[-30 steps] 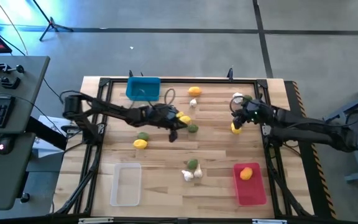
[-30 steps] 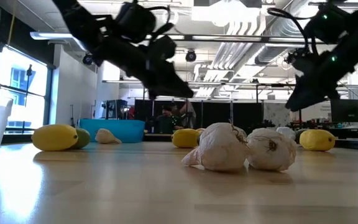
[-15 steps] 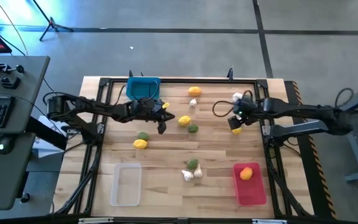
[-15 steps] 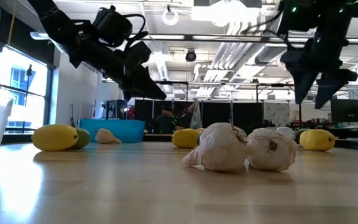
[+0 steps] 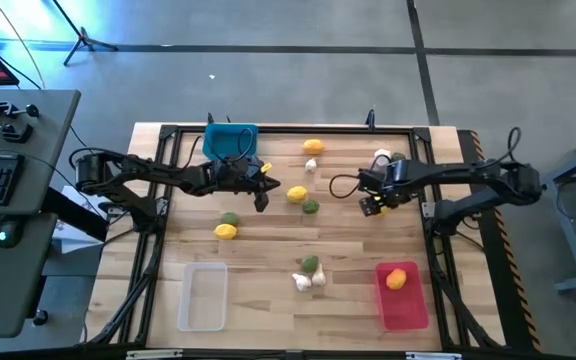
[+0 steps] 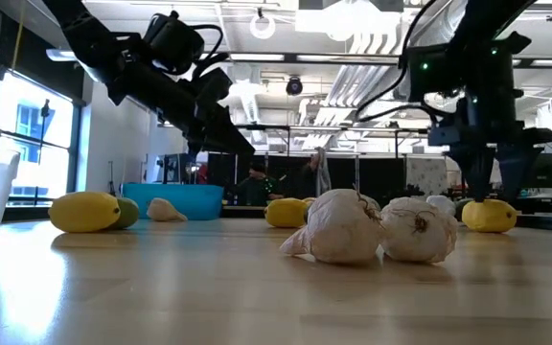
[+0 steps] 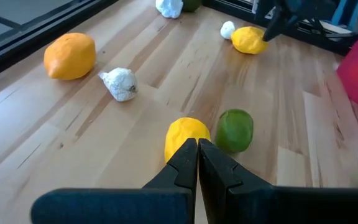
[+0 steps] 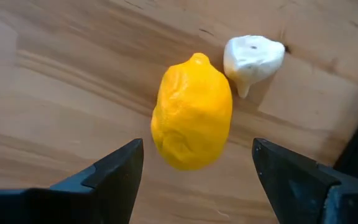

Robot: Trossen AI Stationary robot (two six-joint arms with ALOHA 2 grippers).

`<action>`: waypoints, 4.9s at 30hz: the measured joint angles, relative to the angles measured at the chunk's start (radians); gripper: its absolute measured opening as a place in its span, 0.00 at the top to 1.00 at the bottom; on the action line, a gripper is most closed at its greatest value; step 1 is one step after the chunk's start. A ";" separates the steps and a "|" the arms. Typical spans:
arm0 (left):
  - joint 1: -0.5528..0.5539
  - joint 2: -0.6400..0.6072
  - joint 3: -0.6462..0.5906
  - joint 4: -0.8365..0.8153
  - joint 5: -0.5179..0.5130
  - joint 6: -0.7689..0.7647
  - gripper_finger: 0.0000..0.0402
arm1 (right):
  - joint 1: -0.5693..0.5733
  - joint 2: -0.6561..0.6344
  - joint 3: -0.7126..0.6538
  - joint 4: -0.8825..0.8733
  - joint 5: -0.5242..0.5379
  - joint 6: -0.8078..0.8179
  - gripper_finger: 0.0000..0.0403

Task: Sort produce into baskets
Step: Put the lemon into the red bin

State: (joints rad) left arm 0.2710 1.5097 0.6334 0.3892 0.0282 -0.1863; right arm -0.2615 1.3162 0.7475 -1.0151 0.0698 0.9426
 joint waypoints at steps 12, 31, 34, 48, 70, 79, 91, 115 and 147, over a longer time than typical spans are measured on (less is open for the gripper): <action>0.000 0.000 0.000 -0.005 -0.015 -0.012 1.00 | -0.013 0.160 0.000 0.165 -0.007 -0.031 0.28; -0.001 0.000 0.001 -0.006 0.032 -0.021 1.00 | 0.077 0.025 0.252 -0.056 -0.289 -0.062 0.59; -0.001 0.001 0.001 -0.010 0.054 -0.007 1.00 | 0.193 -0.028 0.337 -0.071 -0.375 0.080 0.58; 0.003 0.002 0.001 -0.086 0.060 0.092 1.00 | 0.825 -0.042 0.333 -0.061 -0.360 1.020 0.60; 0.003 0.001 0.001 -0.086 0.067 0.086 1.00 | 1.028 -0.040 -0.069 0.366 -0.361 1.302 0.57; 0.003 0.001 0.001 -0.088 0.067 0.110 1.00 | 1.028 -0.040 -0.070 0.377 -0.368 1.241 0.37; 0.003 -0.073 0.158 -0.453 0.160 0.221 1.00 | 1.010 -0.052 0.106 0.173 -0.342 0.973 0.56; -0.338 -0.529 0.173 -1.371 0.100 -0.052 0.90 | 0.358 -0.164 0.147 0.058 -0.105 -0.095 0.99; -0.395 -0.247 -0.033 -1.019 -0.070 -0.080 0.40 | 0.241 -0.164 0.146 0.093 -0.125 -0.257 1.00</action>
State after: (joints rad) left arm -0.1238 1.2630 0.6003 -0.6303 -0.0422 -0.2662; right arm -0.0204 1.1522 0.8940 -0.9222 -0.0555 0.6854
